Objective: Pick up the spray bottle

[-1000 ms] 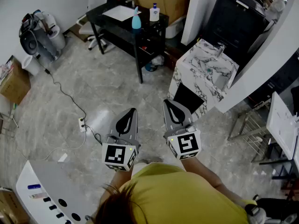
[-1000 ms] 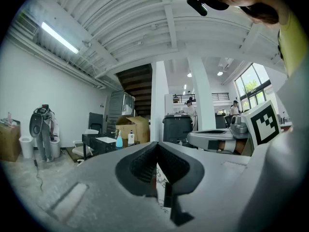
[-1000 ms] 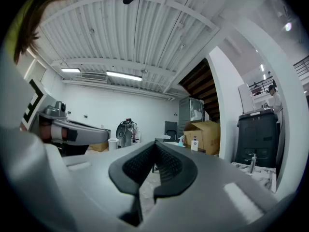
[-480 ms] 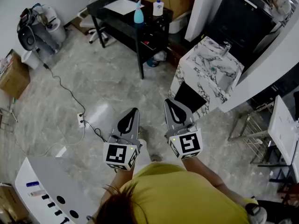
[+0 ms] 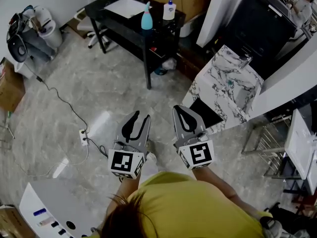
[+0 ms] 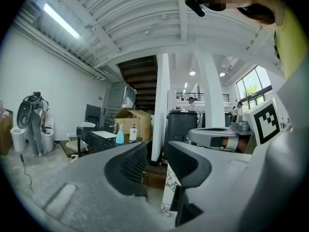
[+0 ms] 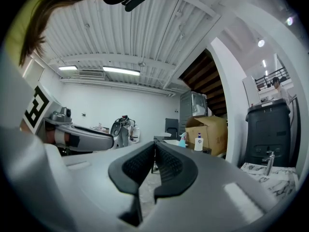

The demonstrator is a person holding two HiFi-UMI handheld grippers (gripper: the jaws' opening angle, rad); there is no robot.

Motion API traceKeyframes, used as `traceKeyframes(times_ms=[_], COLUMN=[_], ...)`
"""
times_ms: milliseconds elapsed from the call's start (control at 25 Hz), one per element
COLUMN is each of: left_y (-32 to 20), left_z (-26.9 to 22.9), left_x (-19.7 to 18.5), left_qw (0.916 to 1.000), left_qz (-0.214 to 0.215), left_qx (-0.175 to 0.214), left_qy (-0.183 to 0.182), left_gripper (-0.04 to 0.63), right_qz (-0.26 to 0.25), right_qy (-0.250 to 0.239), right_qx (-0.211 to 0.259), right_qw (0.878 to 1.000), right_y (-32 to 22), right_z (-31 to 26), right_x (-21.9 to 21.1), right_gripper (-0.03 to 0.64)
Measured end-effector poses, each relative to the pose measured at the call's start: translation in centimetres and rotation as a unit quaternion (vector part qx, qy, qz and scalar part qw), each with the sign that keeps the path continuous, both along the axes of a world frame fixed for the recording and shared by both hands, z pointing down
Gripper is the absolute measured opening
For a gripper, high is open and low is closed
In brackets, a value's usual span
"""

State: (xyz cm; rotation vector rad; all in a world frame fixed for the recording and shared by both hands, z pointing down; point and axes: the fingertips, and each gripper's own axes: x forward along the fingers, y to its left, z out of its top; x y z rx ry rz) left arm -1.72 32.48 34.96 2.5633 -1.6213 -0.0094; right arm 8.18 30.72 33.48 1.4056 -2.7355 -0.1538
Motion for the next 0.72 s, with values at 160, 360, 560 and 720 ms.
traceKeyframes(times_ms=[160,360,560,720], left_y=[-4.5,-9.7,-13.9,-16.3], left_z=[-0.5,0.1,0.3,0.7], left_x=[-2.0,-4.3,-6.2,-7.2], left_qw=[0.9999,0.9996,0.9991,0.9988], left_qz=[0.010,0.027,0.042,0.048], left_qx=[0.002,-0.002,0.001,0.001], left_qy=[-0.001,0.000,0.000,0.001], left_gripper=[0.153,0.184,0.185,0.192], right_qz=[0.014,0.028,0.049,0.056], right_qy=[0.002,0.005,0.009,0.012], right_qx=[0.000,-0.002,0.000,0.001], right_qw=[1.000,1.000,0.999,0.998], right_y=[-4.4,-9.1,-13.0,-15.1], right_z=[-0.4,0.0,0.2,0.5], right_x=[-1.6,-3.6,-5.0,-6.1], right_gripper=[0.006,0.006,0.008,0.008])
